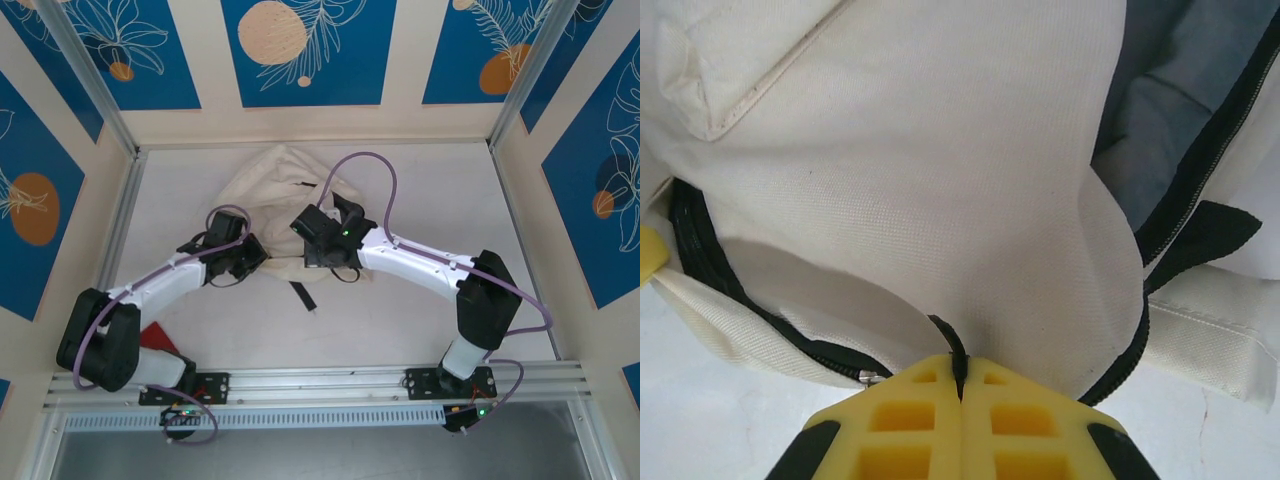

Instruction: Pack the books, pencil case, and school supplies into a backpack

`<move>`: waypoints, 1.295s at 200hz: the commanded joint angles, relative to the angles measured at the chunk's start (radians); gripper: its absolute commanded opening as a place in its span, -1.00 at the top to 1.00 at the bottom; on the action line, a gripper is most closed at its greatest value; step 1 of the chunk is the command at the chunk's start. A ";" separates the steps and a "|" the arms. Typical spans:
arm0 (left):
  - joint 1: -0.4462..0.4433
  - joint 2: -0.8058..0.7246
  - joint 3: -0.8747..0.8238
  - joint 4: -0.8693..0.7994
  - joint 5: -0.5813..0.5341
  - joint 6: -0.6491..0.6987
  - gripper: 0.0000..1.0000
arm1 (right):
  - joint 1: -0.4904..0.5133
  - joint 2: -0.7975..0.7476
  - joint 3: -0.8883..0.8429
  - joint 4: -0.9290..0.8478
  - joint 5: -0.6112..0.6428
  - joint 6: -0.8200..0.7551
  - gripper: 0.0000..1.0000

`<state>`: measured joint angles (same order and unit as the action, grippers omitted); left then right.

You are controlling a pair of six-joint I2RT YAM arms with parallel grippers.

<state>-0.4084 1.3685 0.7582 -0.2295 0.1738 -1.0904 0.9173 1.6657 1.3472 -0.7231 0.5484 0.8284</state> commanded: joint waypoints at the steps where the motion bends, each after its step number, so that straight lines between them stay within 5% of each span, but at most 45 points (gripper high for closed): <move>1: 0.045 -0.021 -0.013 -0.096 -0.150 0.031 1.00 | -0.012 -0.011 0.036 -0.168 0.164 0.044 1.00; 22: 0.054 -0.026 -0.013 -0.097 -0.146 0.042 1.00 | -0.019 -0.017 0.042 -0.132 0.130 -0.009 1.00; 44: 0.059 -0.036 -0.005 -0.095 -0.134 0.058 1.00 | -0.023 -0.028 0.018 0.071 -0.142 -0.207 1.00; 80: 0.066 -0.085 0.001 -0.130 -0.112 0.090 1.00 | -0.033 -0.008 0.026 0.227 -0.429 -0.242 1.00; 111: 0.069 -0.131 -0.007 -0.169 -0.052 0.100 0.31 | -0.054 0.035 0.044 0.325 -0.608 -0.218 1.00; 160: 0.069 -0.192 -0.071 -0.073 0.102 -0.002 -0.11 | -0.077 0.087 0.064 0.381 -0.687 -0.186 1.00; 210: 0.065 -0.149 -0.126 0.124 0.226 -0.129 -0.23 | -0.087 0.085 0.036 0.434 -0.755 -0.161 1.00; 259: 0.050 -0.075 -0.118 0.152 0.241 -0.162 -0.26 | -0.092 0.080 0.016 0.429 -0.753 -0.156 1.00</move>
<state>-0.3504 1.2617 0.6415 -0.1150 0.3714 -1.2198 0.8265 1.7565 1.3682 -0.3275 -0.1612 0.6582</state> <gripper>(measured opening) 0.652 0.058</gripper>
